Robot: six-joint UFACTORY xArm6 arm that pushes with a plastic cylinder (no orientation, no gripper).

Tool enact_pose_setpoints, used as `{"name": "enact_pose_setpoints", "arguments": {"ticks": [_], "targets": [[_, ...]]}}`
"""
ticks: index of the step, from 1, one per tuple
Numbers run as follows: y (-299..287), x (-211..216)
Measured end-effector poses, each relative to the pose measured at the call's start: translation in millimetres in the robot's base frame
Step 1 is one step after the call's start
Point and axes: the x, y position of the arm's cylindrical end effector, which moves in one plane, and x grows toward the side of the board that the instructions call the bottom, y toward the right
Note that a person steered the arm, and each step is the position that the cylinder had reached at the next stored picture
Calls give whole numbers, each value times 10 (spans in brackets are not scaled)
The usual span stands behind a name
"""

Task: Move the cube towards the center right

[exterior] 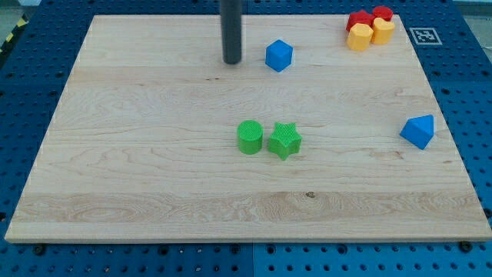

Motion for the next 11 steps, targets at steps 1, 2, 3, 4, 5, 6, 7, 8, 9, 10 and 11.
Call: {"name": "enact_pose_setpoints", "arguments": {"ticks": [1,2,3,4,5,6,7,8,9,10,11], "targets": [[107,-310],[457,-218],[667,29],[789,181],[955,330],[1152,485],[1398,487],[1620,546],[1774,548],[1951,548],[2051,490]]}}
